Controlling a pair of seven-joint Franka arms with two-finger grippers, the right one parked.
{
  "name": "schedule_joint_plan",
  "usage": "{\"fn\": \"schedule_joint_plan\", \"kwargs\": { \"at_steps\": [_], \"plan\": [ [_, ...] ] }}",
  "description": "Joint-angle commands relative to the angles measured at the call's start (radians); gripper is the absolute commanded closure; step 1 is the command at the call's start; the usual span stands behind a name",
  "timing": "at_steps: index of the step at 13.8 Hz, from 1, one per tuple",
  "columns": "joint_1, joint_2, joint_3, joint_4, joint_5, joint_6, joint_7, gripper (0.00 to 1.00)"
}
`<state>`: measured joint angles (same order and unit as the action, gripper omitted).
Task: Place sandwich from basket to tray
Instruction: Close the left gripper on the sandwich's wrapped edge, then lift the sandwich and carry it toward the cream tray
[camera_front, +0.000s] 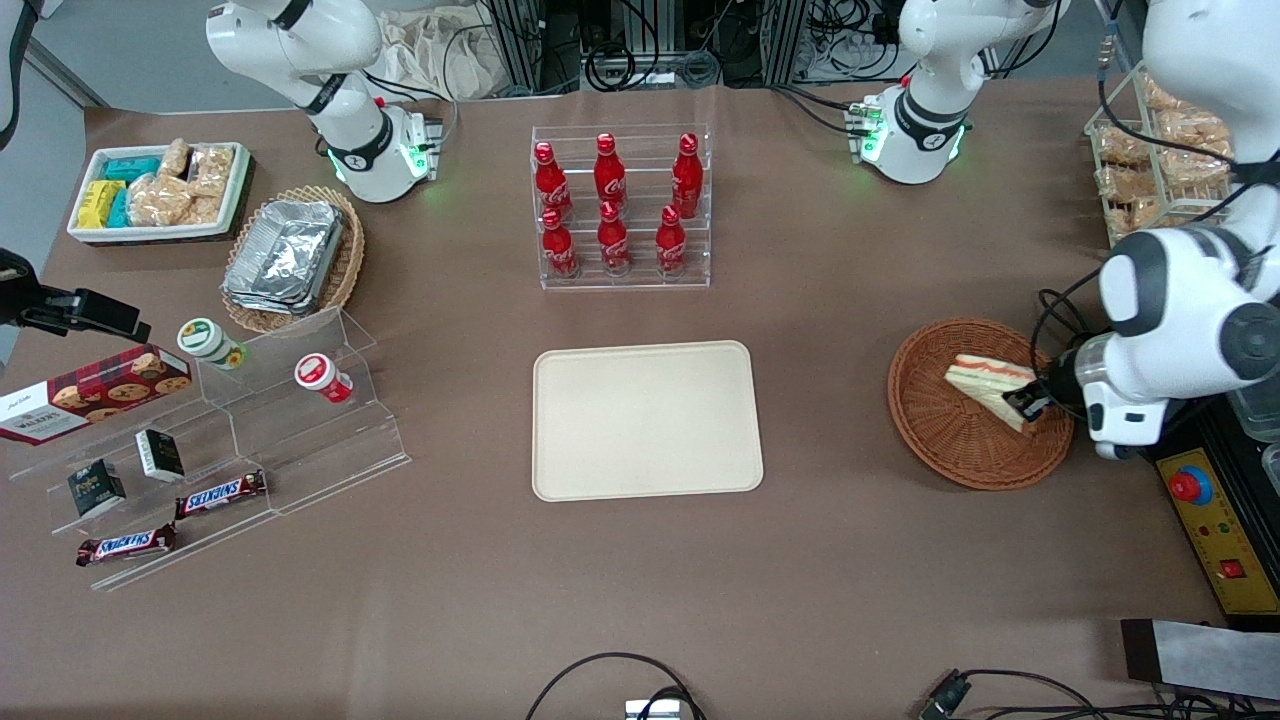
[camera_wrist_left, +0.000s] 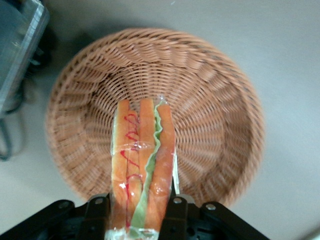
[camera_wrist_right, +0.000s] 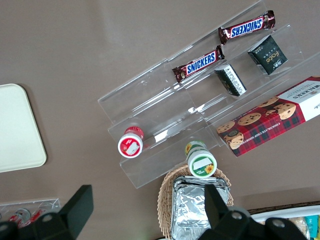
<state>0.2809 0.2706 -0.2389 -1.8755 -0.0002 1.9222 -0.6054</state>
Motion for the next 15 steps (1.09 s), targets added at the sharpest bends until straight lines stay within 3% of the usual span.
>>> {"fn": "schedule_joint_plan", "kwargs": {
  "at_steps": [1, 4, 8, 11, 13, 15],
  "plan": [
    [-0.028, 0.009, -0.01, 0.262, 0.005, -0.263, 0.09, 1.0],
    [-0.153, 0.016, -0.011, 0.415, 0.046, -0.403, 0.104, 1.0],
    [-0.379, 0.07, -0.014, 0.504, 0.069, -0.414, 0.148, 1.0],
    [-0.558, 0.258, -0.011, 0.614, 0.074, -0.367, 0.118, 1.0],
    [-0.617, 0.37, -0.013, 0.691, 0.071, -0.315, 0.075, 1.0],
    [-0.644, 0.421, -0.013, 0.662, 0.066, -0.232, 0.036, 1.0]
  ]
}}
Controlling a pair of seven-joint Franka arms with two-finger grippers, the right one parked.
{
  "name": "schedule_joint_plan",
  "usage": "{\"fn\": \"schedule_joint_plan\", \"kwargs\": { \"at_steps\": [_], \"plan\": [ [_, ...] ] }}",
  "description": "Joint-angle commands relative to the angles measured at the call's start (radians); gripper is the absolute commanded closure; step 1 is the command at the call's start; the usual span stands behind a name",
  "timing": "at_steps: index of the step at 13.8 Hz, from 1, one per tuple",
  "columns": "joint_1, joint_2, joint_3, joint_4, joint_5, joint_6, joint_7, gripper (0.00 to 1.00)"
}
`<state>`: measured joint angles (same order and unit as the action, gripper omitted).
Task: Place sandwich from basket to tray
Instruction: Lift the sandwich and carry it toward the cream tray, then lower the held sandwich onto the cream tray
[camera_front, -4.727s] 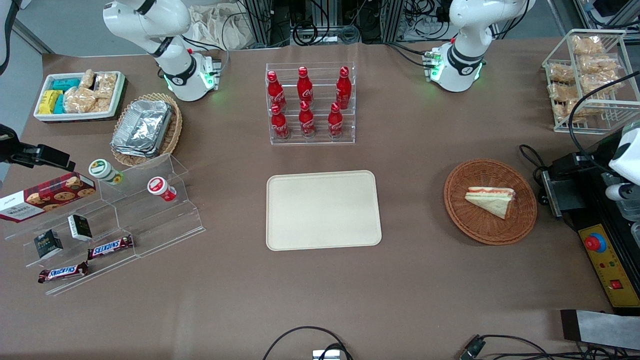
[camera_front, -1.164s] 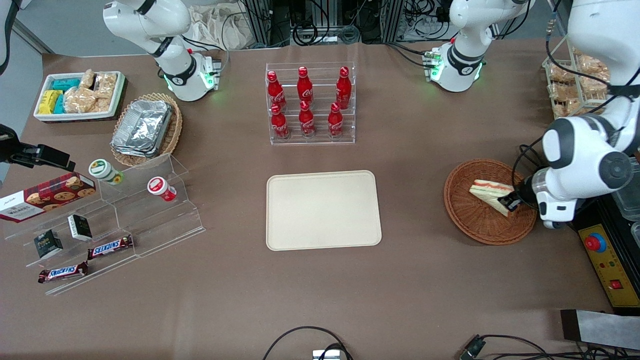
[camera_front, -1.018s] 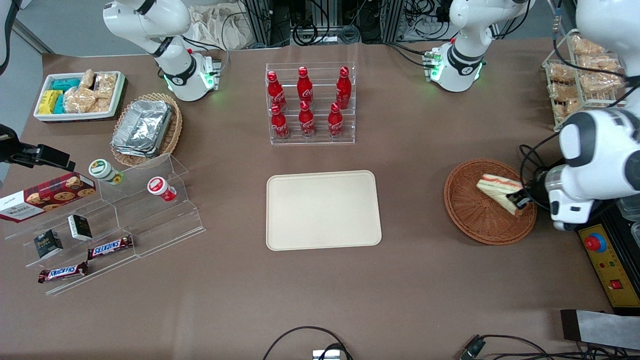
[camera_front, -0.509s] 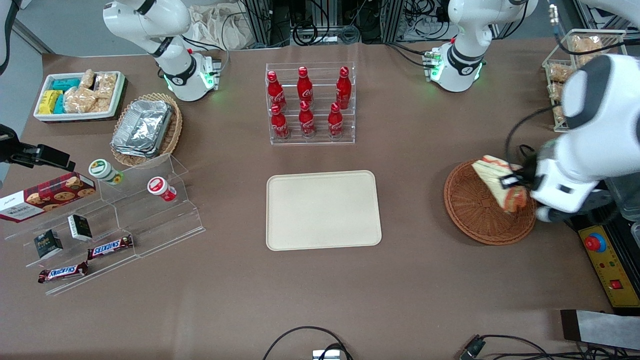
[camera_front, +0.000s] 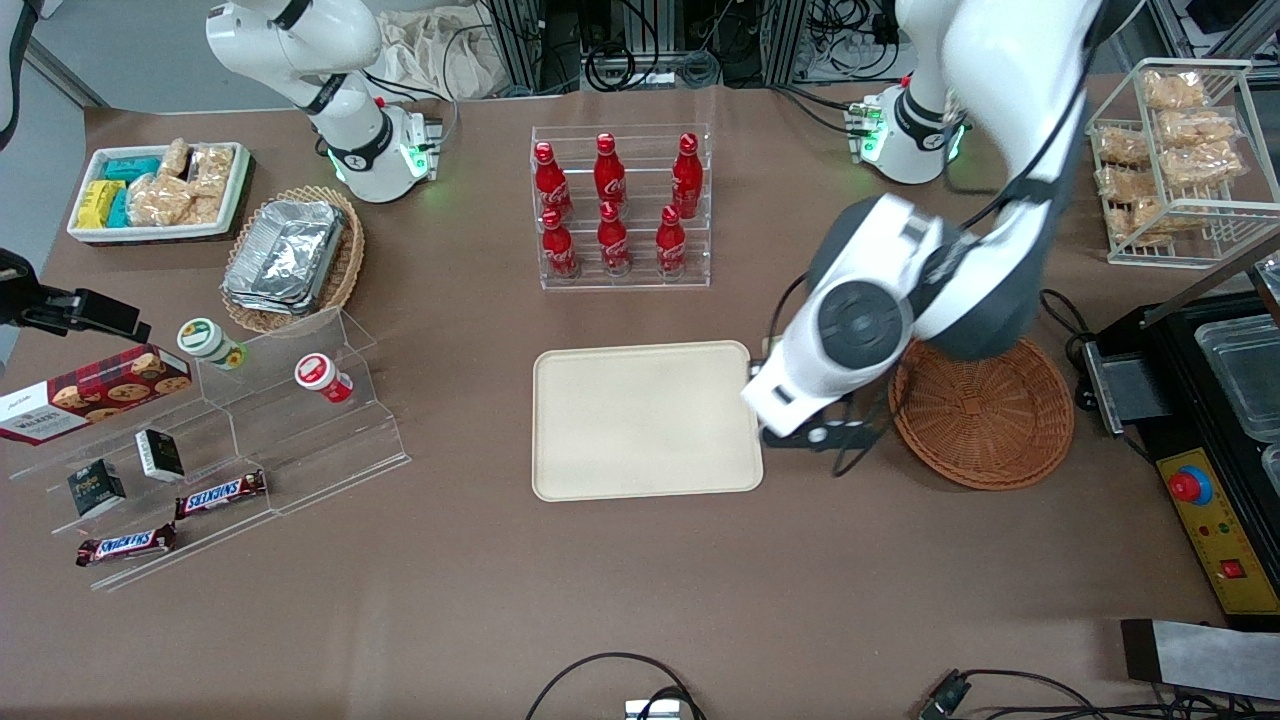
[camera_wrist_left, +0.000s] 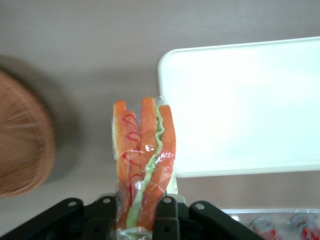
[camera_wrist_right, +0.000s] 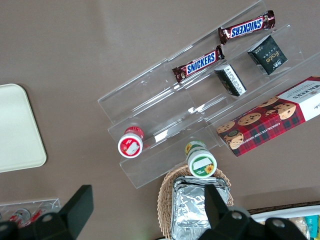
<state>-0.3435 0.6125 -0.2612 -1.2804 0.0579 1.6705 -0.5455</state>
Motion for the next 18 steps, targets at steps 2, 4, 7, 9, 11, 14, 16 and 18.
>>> {"fn": "schedule_joint_plan", "kwargs": {
  "at_steps": [2, 4, 7, 9, 11, 14, 16, 18],
  "plan": [
    [-0.031, 0.11, 0.01, 0.017, 0.007, 0.147, -0.025, 1.0],
    [-0.034, 0.134, 0.01, -0.037, 0.007, 0.267, -0.027, 1.0],
    [-0.051, 0.164, 0.01, -0.053, 0.008, 0.285, -0.027, 1.0],
    [-0.051, 0.165, 0.01, -0.103, 0.008, 0.302, -0.025, 1.0],
    [-0.051, 0.164, 0.01, -0.138, 0.013, 0.31, -0.025, 1.0],
    [-0.051, 0.161, 0.01, -0.143, 0.011, 0.296, -0.025, 0.01],
    [-0.049, 0.148, 0.01, -0.142, 0.014, 0.292, -0.024, 0.0],
    [-0.039, 0.109, 0.011, -0.137, 0.014, 0.232, -0.021, 0.0]
  ]
}}
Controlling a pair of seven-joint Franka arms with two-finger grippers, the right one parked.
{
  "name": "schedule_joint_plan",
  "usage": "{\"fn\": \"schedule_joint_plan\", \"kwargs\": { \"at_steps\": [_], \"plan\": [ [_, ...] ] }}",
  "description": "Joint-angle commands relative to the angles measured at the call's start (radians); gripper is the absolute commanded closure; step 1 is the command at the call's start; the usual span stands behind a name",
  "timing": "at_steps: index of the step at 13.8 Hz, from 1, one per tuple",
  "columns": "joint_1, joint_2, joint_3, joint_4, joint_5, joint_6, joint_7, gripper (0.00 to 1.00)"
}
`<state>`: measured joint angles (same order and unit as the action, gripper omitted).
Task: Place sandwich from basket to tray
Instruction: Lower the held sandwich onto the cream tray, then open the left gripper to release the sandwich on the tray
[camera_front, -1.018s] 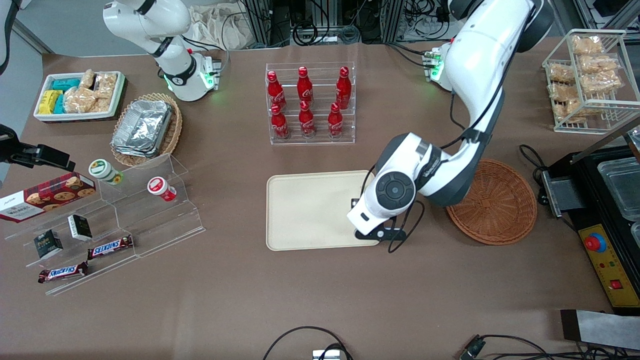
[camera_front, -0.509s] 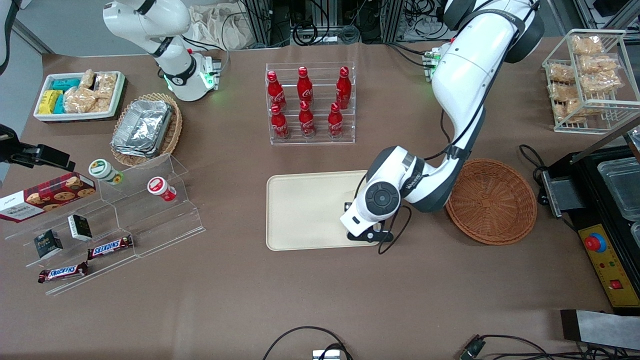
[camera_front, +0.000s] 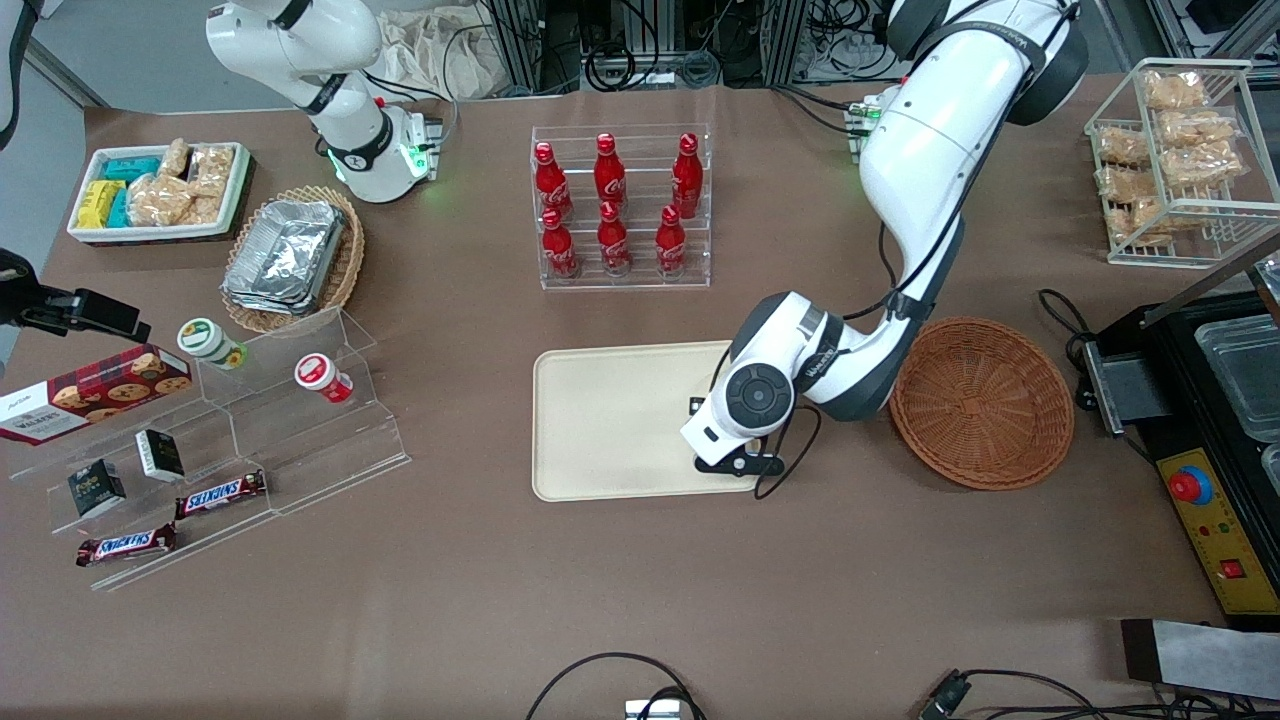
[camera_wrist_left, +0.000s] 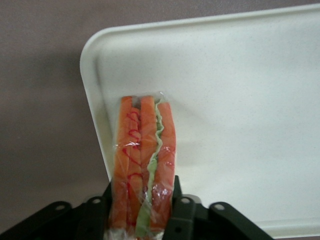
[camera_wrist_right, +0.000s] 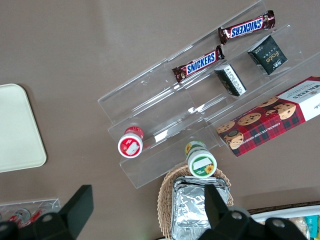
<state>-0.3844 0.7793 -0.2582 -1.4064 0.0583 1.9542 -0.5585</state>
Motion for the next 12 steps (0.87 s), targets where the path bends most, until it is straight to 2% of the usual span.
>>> {"fn": "schedule_joint_plan", "kwargs": {
  "at_steps": [1, 5, 9, 12],
  "plan": [
    [0.009, -0.081, 0.01, -0.011, 0.014, -0.084, -0.007, 0.0],
    [0.045, -0.228, 0.014, -0.037, 0.018, -0.202, -0.012, 0.0],
    [0.165, -0.521, 0.013, -0.331, 0.021, -0.146, 0.005, 0.0],
    [0.189, -0.672, 0.013, -0.448, 0.021, -0.136, 0.006, 0.0]
  ]
}}
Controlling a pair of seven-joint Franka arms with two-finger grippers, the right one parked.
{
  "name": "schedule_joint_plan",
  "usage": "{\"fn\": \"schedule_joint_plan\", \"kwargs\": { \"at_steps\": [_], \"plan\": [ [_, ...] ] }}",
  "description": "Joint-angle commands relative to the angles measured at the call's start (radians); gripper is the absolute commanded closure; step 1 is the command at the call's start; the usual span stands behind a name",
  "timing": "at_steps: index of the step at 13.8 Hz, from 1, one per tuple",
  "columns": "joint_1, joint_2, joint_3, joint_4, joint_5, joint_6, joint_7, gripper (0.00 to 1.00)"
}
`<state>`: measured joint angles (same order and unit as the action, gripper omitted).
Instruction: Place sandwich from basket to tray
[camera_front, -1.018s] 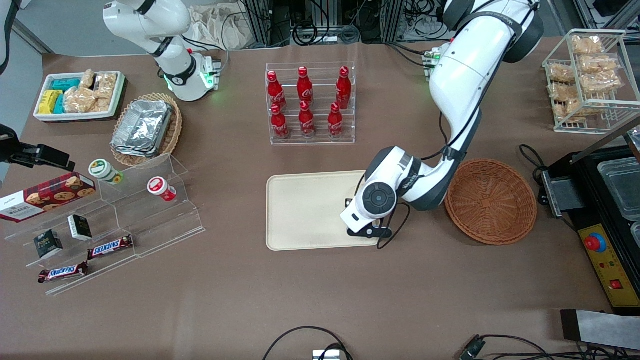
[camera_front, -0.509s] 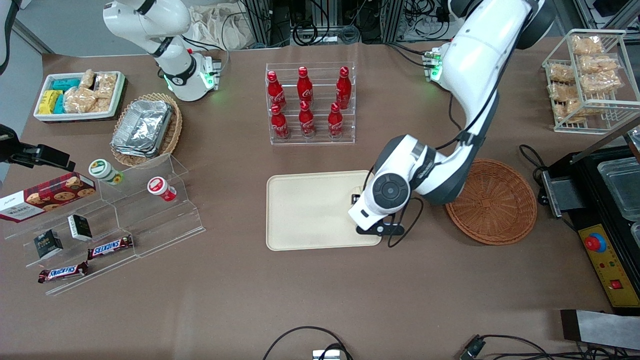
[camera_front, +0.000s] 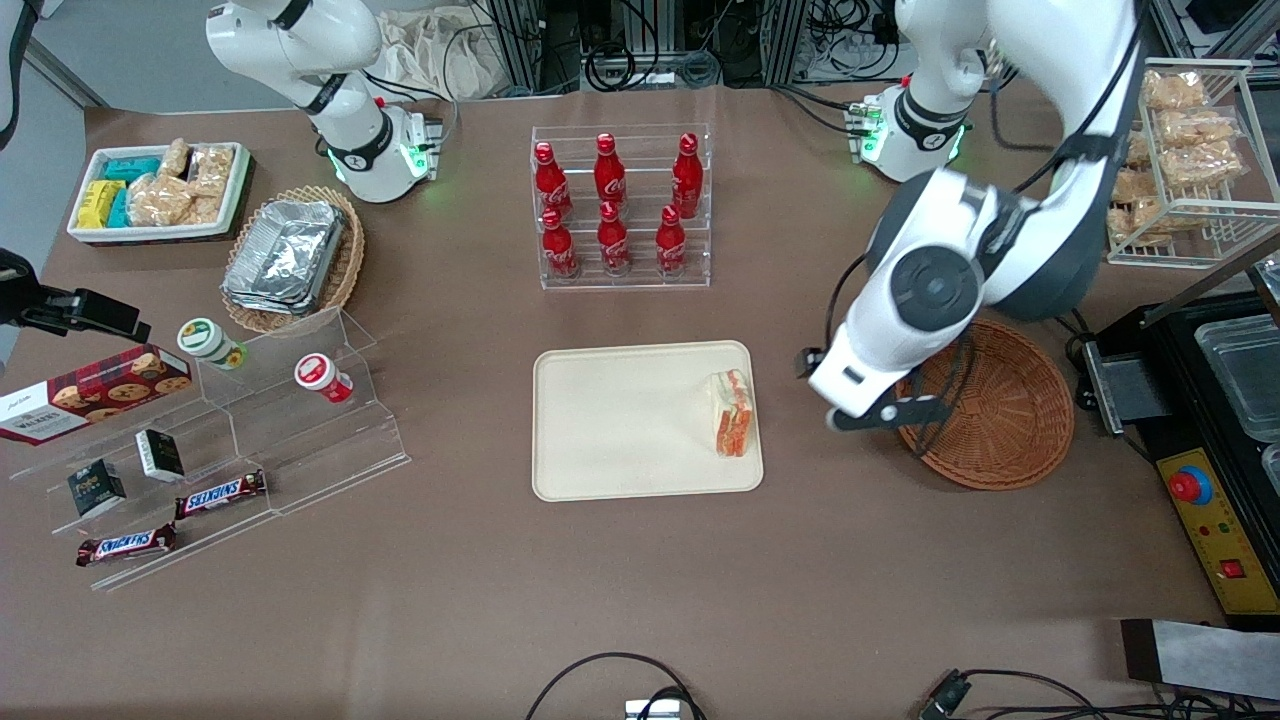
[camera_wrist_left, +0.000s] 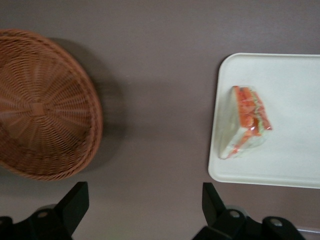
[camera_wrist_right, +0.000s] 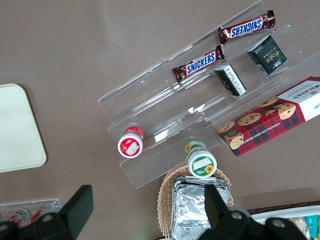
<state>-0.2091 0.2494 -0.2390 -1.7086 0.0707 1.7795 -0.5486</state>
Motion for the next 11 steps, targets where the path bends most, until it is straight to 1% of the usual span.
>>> {"fn": "schedule_joint_plan", "kwargs": {
  "at_steps": [1, 3, 5, 7, 9, 11],
  "plan": [
    [0.031, -0.18, -0.006, -0.163, 0.008, 0.029, 0.009, 0.0],
    [0.106, -0.219, -0.005, -0.138, -0.006, -0.032, 0.108, 0.0],
    [0.192, -0.219, -0.006, -0.077, -0.011, -0.099, 0.205, 0.0],
    [0.262, -0.214, -0.005, 0.001, -0.009, -0.19, 0.248, 0.0],
    [0.35, -0.205, -0.005, 0.059, -0.011, -0.21, 0.289, 0.0],
    [0.413, -0.197, -0.005, 0.093, -0.015, -0.215, 0.352, 0.0]
  ]
}}
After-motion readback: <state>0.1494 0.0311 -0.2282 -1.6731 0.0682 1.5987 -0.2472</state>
